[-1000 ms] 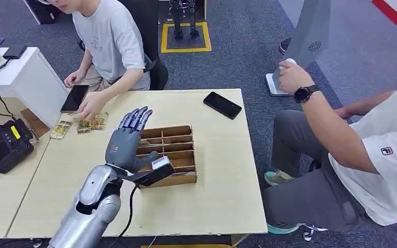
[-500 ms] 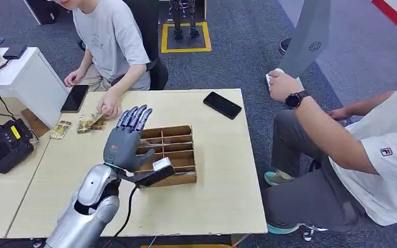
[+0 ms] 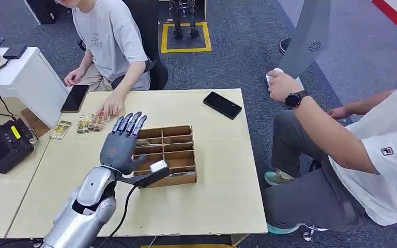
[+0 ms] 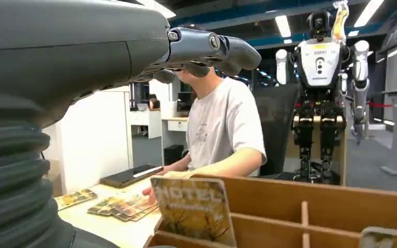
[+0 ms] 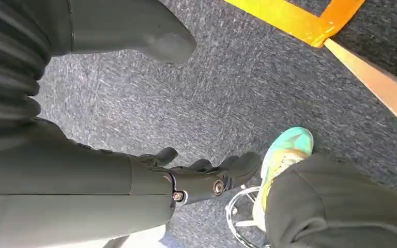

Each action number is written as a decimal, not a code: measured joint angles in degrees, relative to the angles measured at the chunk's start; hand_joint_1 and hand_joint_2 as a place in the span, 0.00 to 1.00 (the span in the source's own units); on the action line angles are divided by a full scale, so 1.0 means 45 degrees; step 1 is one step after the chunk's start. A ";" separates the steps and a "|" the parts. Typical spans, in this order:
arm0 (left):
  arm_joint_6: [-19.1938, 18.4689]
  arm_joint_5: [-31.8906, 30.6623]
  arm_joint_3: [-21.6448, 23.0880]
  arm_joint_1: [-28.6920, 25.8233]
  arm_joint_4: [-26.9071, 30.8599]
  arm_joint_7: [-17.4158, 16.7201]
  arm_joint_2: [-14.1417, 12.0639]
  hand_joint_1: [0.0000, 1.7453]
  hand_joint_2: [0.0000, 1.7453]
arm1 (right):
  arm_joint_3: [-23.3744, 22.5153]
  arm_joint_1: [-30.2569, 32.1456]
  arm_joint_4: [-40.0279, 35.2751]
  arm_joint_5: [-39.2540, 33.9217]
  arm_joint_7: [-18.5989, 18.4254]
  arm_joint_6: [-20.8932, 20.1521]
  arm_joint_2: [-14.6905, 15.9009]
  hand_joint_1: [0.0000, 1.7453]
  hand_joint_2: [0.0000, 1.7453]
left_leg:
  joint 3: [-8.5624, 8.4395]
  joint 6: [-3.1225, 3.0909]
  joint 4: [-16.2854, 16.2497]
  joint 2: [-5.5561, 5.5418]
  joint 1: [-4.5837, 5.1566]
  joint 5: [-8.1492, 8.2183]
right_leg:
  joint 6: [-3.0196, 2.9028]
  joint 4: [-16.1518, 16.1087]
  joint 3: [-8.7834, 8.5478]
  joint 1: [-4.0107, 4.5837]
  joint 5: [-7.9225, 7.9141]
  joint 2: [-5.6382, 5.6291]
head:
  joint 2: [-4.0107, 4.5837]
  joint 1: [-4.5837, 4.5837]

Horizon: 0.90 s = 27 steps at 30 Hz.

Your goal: Pass the card to the sensor for recognition and then transmit it.

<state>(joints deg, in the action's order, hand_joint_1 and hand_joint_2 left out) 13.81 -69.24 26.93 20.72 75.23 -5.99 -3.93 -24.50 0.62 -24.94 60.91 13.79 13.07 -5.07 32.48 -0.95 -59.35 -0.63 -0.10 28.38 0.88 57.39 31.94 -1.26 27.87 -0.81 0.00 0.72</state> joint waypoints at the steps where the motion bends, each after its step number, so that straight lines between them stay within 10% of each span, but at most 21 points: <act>1: 0.0000 -0.0034 -0.0020 0.0000 -0.0054 0.0000 -0.0015 0.00 1.00 | 0.0058 0.0012 -0.0024 -0.0039 -0.0020 -0.0024 0.0005 0.00 1.00 | 0.0000 0.0000 0.0000 0.0000 0.0000 0.0000 | 0.0000 0.0000 0.0000 0.0000 0.0000 0.0000 | 0.0000 0.0000; 27: 0.0000 -0.0063 -0.0122 0.0000 -0.0336 -0.0005 -0.0063 0.00 1.00 | 0.0379 0.0173 -0.0325 -0.0204 -0.0112 -0.0029 0.0049 0.00 1.00 | 0.0001 0.0000 0.0000 0.0000 0.0000 0.0000 | 0.0000 0.0001 0.0000 0.0000 0.0000 0.0000 | 0.0000 0.0000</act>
<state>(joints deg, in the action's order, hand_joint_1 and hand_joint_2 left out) 13.81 -69.53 26.38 20.72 73.72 -6.01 -4.22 -22.80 1.40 -26.40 60.00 13.29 12.94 -4.85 32.48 -0.95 -59.35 -0.63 -0.10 28.38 0.88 57.39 31.94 -1.26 27.87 -0.80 0.00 0.72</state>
